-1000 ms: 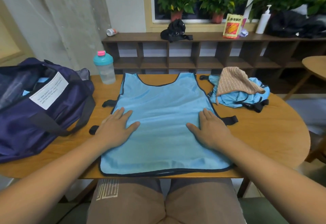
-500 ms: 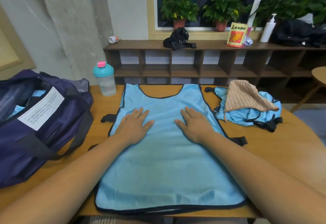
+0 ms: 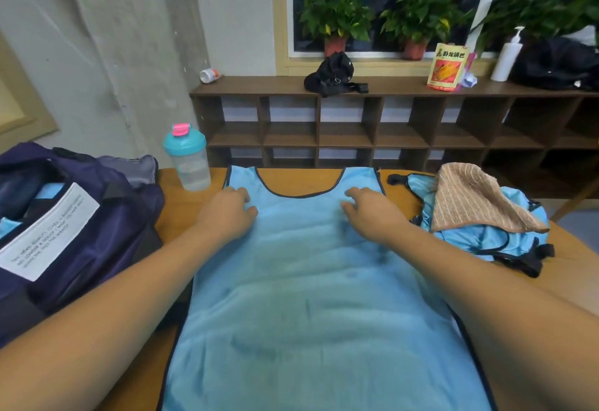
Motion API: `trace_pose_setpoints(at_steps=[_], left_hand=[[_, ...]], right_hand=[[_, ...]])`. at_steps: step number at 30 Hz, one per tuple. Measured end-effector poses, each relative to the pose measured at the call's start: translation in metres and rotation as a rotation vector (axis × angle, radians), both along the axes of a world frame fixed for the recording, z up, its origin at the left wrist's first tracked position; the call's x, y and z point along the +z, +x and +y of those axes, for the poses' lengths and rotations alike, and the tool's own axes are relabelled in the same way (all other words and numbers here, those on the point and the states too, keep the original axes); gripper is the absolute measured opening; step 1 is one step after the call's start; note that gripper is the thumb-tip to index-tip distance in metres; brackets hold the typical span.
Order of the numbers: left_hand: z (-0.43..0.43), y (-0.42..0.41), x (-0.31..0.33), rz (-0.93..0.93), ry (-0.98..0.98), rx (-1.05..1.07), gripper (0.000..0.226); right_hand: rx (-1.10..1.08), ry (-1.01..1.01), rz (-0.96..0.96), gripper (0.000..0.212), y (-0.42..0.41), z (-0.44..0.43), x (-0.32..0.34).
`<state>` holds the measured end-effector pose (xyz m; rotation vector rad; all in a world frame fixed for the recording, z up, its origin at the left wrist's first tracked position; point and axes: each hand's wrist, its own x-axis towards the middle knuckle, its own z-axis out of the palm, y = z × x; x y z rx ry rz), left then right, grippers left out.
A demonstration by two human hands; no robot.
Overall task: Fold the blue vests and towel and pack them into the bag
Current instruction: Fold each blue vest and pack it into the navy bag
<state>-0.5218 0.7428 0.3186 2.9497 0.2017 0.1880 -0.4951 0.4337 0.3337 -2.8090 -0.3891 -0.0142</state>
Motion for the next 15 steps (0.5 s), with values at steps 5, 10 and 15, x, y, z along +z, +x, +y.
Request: trace_pose_setpoints(at_steps=[5, 10, 15], left_hand=[[0.013, 0.067, 0.003, -0.068, -0.049, -0.037, 0.028], [0.024, 0.126, -0.001, -0.059, -0.052, -0.025, 0.03], [0.037, 0.167, -0.013, -0.011, 0.07, 0.032, 0.039]], right_hand=[[-0.038, 0.025, -0.032, 0.037, 0.074, -0.008, 0.021], [-0.092, -0.034, -0.05, 0.029, 0.138, -0.018, 0.023], [-0.119, -0.103, 0.006, 0.033, 0.18, -0.026, 0.014]])
